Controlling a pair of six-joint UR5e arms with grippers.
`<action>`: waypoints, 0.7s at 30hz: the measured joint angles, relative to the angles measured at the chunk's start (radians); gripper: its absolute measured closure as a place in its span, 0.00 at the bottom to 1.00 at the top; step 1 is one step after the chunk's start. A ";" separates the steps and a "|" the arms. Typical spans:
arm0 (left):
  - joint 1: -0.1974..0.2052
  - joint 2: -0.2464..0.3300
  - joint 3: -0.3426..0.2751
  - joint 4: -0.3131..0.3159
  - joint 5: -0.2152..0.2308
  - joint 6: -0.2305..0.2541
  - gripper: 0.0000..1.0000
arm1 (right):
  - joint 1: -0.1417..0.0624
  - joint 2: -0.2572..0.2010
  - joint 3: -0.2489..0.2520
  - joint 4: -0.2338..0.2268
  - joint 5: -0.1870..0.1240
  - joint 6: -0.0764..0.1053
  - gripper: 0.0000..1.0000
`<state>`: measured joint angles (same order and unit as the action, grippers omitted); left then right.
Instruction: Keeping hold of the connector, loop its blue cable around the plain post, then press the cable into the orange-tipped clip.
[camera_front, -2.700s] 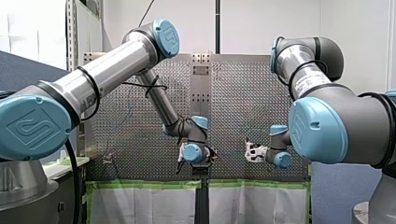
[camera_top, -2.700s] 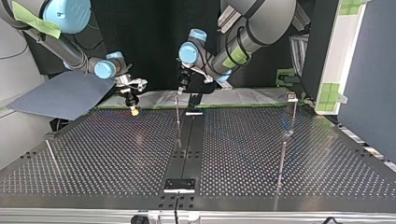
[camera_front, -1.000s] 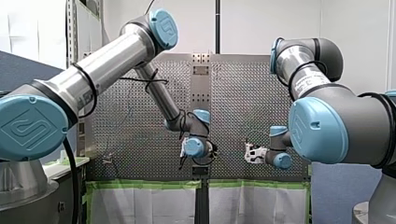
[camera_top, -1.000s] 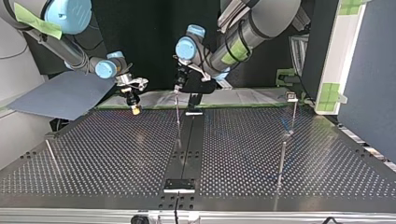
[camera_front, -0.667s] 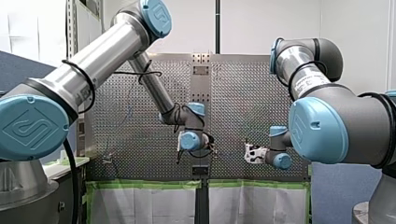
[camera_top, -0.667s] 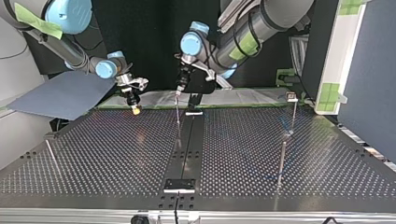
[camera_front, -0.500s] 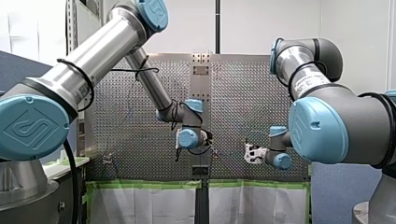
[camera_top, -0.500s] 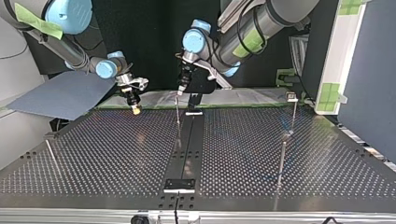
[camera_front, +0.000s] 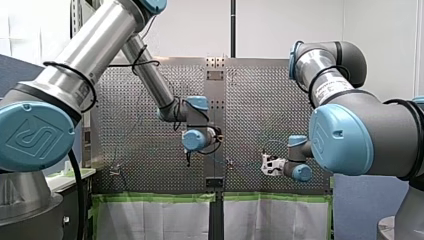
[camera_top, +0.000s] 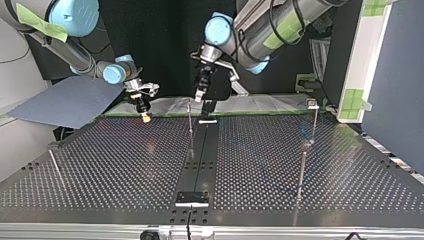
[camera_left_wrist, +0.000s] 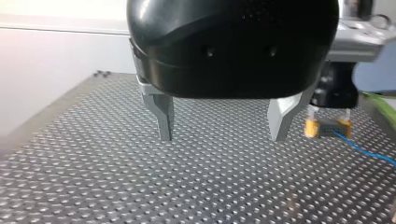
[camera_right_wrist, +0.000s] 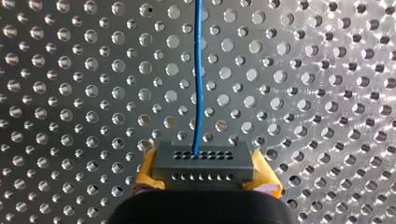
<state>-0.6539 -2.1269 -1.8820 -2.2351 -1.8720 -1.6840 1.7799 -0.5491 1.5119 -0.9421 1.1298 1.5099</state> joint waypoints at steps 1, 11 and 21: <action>0.000 0.010 -0.010 0.001 0.000 -0.007 0.00 | 0.000 0.000 0.000 0.000 0.000 0.000 1.00; -0.006 0.103 -0.103 -0.017 0.010 -0.017 0.00 | -0.001 0.000 0.000 0.000 0.001 0.000 1.00; -0.010 0.201 -0.201 -0.024 0.011 -0.019 0.00 | 0.004 0.001 0.000 0.000 0.001 -0.001 1.00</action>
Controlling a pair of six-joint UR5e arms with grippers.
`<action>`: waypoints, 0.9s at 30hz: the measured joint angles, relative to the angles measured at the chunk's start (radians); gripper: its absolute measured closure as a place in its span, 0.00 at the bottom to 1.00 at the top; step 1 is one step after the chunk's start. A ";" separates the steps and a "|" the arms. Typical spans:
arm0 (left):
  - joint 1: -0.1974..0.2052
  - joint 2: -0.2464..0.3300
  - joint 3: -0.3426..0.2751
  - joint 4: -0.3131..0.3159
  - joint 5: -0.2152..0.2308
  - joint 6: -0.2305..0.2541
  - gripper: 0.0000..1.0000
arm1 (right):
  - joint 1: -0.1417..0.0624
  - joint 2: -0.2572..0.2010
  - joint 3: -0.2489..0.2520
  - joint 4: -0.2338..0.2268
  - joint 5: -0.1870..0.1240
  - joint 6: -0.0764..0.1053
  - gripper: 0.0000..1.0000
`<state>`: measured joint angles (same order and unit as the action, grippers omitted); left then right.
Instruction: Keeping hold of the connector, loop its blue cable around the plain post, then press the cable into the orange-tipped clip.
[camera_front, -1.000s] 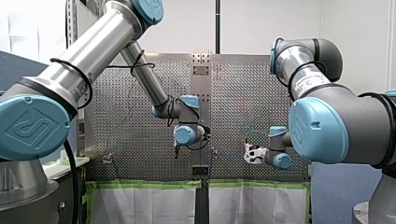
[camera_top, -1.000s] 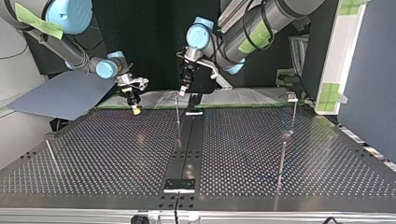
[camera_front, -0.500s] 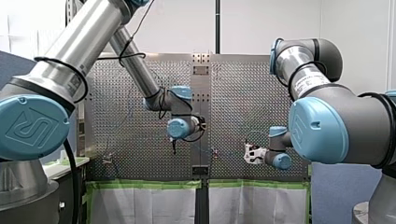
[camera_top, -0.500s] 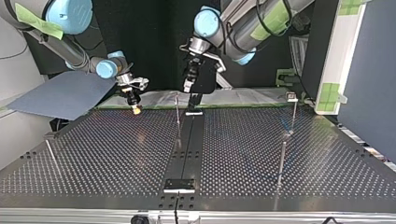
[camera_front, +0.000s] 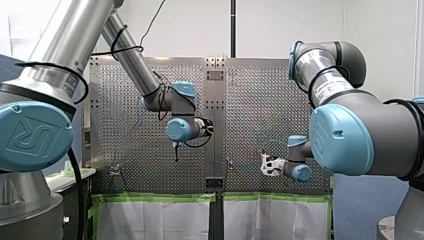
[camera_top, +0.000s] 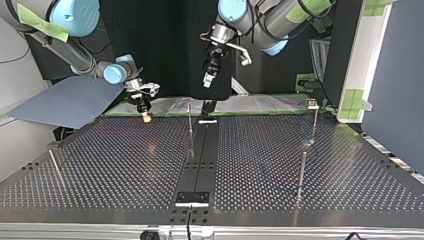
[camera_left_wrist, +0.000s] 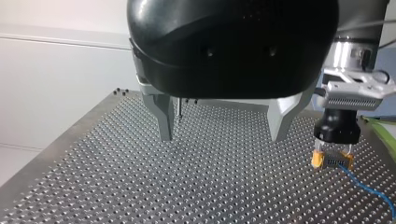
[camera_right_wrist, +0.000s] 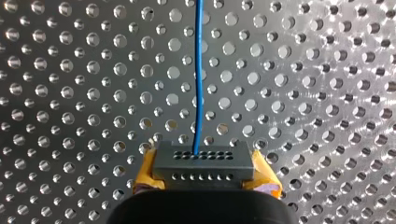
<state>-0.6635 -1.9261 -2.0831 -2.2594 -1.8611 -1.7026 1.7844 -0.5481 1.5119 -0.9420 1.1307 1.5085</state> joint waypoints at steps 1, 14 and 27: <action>0.000 0.012 -0.012 0.000 0.000 0.000 0.00 | 0.001 0.000 0.000 0.000 0.000 0.000 1.00; -0.004 0.128 -0.128 -0.004 0.001 0.000 0.00 | -0.002 0.000 0.000 0.003 0.011 -0.007 1.00; -0.006 0.249 -0.230 -0.005 0.001 0.000 0.00 | -0.018 -0.027 0.000 0.072 0.042 -0.080 1.00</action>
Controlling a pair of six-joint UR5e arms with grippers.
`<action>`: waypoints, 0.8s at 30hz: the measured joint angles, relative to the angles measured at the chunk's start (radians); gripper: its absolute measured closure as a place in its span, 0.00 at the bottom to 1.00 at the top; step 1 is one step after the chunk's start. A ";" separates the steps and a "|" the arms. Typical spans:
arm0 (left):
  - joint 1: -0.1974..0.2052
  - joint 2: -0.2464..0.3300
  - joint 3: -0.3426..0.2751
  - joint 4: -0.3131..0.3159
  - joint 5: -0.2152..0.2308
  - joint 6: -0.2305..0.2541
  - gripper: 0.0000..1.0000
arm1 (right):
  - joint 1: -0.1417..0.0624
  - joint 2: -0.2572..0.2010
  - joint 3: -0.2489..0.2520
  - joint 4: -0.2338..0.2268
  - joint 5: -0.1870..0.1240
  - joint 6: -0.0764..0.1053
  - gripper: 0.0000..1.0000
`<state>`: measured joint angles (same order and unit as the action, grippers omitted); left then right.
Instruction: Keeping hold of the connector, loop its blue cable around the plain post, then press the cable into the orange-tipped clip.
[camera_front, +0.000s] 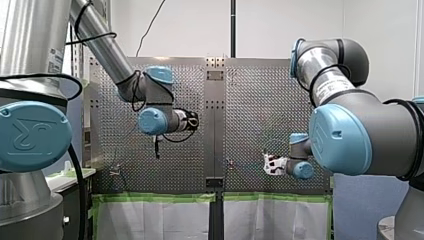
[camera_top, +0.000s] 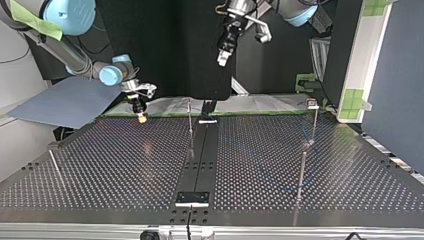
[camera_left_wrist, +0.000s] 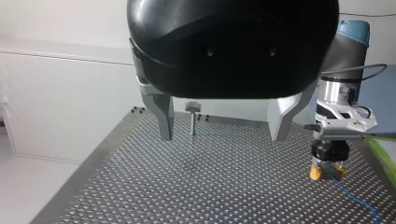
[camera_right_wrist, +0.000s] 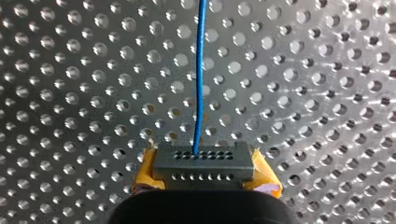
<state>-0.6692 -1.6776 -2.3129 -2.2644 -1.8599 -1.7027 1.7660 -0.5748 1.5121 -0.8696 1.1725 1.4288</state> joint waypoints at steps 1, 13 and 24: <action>0.000 0.011 -0.002 0.000 0.000 0.000 0.00 | 0.000 -0.008 0.000 0.008 0.001 -0.003 1.00; 0.002 0.103 -0.025 0.023 0.017 -0.013 0.00 | -0.001 -0.044 0.001 0.051 0.002 -0.018 1.00; 0.006 0.106 -0.049 0.067 0.028 -0.029 0.00 | -0.003 -0.126 0.039 0.080 0.035 0.021 1.00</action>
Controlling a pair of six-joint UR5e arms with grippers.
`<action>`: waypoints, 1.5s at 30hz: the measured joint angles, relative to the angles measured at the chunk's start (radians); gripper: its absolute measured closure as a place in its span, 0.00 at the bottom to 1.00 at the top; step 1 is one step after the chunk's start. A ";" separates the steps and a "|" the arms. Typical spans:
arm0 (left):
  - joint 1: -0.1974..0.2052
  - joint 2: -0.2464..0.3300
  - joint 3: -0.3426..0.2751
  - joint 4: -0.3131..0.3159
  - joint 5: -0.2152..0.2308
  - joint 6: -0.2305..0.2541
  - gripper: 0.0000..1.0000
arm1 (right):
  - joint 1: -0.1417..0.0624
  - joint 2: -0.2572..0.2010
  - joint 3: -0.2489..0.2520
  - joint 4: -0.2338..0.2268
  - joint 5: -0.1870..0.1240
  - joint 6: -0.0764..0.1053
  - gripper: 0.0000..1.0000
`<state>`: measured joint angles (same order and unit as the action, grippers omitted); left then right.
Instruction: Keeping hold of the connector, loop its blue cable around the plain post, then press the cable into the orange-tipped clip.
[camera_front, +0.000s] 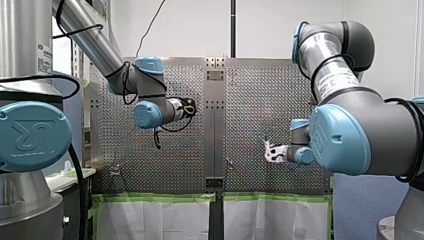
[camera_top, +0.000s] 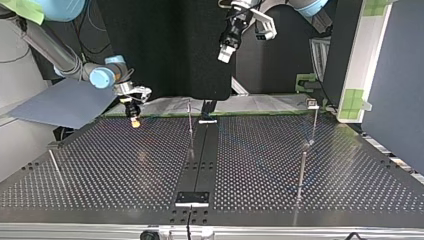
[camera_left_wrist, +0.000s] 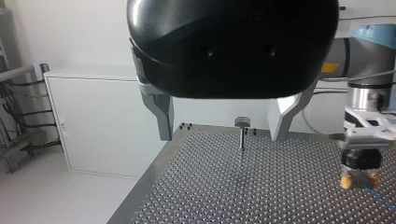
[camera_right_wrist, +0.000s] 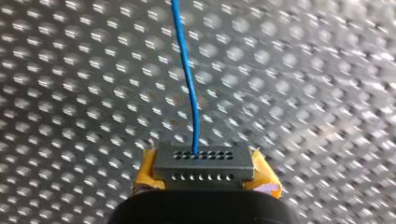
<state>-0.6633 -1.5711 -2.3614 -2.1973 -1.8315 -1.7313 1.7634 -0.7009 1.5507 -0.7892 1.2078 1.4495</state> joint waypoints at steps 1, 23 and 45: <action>0.000 0.000 0.000 0.001 0.000 0.000 0.00 | 0.000 -0.012 0.001 0.004 0.010 0.010 1.00; 0.002 0.000 -0.001 -0.008 -0.007 -0.002 0.00 | -0.007 -0.213 0.001 0.161 0.206 0.054 1.00; 0.011 -0.001 0.000 -0.005 -0.014 -0.002 0.00 | -0.017 -0.388 0.002 0.238 0.224 0.032 1.00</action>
<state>-0.6523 -1.5722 -2.3618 -2.2021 -1.8451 -1.7333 1.7468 -1.0893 1.5531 -0.5508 1.4317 1.4814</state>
